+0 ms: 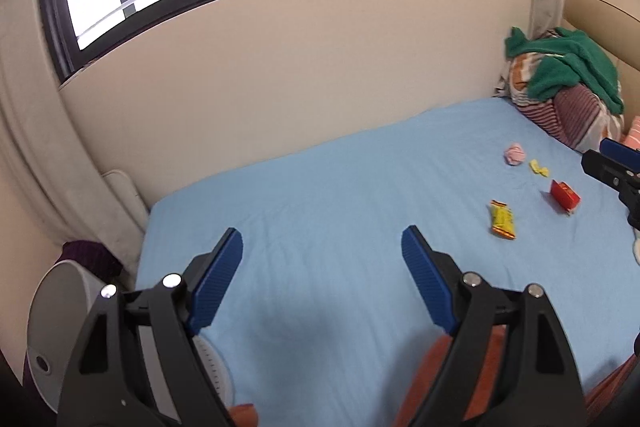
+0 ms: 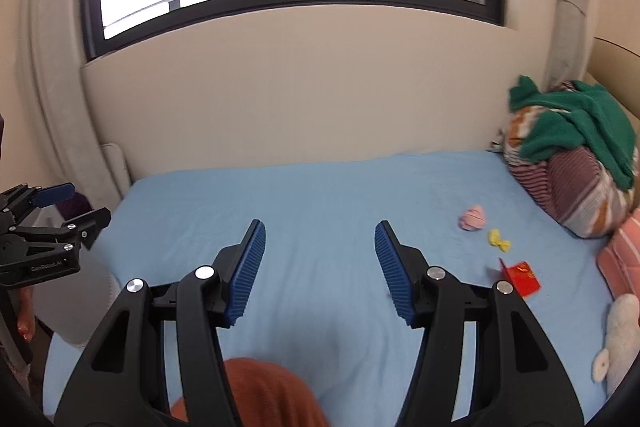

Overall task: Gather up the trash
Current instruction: 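Move both open grippers back over the remaining trash on the bed, then grasp the red envelope with the right gripper while the left grasps the yellow LIPO packet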

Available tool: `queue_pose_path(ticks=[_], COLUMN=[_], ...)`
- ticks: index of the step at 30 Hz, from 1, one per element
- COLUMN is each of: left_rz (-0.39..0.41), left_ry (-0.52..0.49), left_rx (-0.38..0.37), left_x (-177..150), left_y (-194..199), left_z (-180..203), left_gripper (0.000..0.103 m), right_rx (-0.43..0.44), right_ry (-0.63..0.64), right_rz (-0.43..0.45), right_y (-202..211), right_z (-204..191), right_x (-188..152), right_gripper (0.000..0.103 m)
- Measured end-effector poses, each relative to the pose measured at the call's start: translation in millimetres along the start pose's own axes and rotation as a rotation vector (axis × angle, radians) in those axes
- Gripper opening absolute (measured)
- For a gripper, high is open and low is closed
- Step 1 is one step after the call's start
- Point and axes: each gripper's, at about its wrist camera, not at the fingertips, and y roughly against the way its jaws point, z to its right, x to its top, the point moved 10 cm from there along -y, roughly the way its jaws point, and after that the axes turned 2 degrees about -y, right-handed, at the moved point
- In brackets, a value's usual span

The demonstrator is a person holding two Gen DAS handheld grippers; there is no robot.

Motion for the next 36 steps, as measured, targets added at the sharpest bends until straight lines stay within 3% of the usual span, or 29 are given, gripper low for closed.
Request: queue_pose_path(ticks=[8, 15, 27, 36], left_rz=[-0.010, -0.035, -0.160, -0.271], left_ry=[-0.124, -0.196, -0.178, -0.174], left_rx=[-0.199, -0.292, -0.354, -0.327], left_x=[26.5, 34.2, 12.4, -12.8], left_y=[-30.0, -53.6, -140.1, -220.8], left_z=[135.5, 219.2, 299.6, 324.3], left_gripper=[0.082, 0.082, 0.082, 0.082], right_rx=[-0.207, -0.277, -0.309, -0.342], right_ry=[-0.156, -0.232, -0.256, -0.230], right_rz=[-0.011, -0.056, -0.165, -0.233], right_y=[20.3, 9.1, -74.7, -148.2], right_z=[142.3, 212.1, 264.8, 298.4], right_x=[-33.3, -64.7, -106.7, -126.9], right_gripper=[0.055, 0.055, 0.055, 0.055])
